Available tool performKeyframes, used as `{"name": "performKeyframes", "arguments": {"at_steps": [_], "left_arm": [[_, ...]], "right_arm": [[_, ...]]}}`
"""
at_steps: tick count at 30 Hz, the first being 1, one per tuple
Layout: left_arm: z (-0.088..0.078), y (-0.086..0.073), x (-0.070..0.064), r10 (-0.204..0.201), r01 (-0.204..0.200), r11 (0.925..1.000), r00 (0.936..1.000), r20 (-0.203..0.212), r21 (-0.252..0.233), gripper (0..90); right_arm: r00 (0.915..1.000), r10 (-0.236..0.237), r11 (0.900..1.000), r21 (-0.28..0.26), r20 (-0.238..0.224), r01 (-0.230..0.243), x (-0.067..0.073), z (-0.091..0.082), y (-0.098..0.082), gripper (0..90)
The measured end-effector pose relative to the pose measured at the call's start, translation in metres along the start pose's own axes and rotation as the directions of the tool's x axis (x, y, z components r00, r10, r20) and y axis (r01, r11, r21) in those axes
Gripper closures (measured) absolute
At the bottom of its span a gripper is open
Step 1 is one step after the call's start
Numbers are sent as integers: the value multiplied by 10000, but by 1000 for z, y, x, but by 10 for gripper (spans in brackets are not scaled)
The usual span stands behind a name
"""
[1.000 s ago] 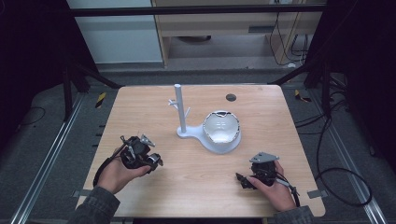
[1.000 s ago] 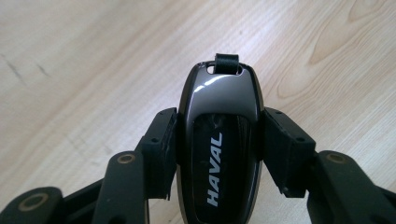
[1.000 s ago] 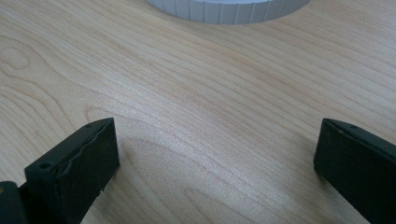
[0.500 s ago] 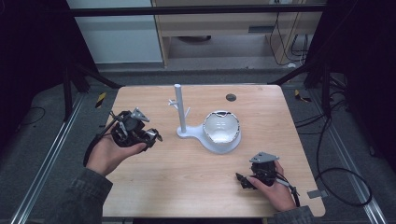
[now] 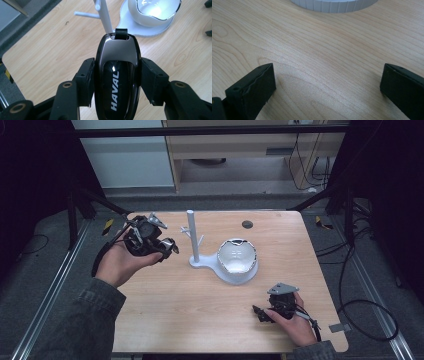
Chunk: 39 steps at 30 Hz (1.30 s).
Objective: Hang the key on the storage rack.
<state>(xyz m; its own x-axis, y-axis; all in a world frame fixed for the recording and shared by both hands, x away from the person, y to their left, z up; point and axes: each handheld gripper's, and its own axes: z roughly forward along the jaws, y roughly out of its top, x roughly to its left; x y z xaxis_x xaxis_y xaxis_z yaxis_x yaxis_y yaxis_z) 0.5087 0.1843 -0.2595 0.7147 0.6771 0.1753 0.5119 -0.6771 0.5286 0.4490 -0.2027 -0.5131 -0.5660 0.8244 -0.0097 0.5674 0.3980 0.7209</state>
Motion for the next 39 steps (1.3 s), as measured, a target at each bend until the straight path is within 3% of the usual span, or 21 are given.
{"name": "performKeyframes", "arguments": {"at_steps": [11, 18, 39], "left_arm": [[3, 20, 15, -184, 185, 9998, 9995, -240, 20, 486], [7, 25, 22, -361, 360, 9993, 9992, -144, -93, 486], [8, 39, 23, -399, 393, 9978, 9992, -99, -537, 486]], "right_arm": [[10000, -35, 10000, -14, 22, 35, 0, 0, 0, 4], [10000, -11, 10000, 2, -3, 11, 0, 0, 0, 4], [10000, -27, 10000, -10, -19, 27, 0, 0, 0, 4]]}}
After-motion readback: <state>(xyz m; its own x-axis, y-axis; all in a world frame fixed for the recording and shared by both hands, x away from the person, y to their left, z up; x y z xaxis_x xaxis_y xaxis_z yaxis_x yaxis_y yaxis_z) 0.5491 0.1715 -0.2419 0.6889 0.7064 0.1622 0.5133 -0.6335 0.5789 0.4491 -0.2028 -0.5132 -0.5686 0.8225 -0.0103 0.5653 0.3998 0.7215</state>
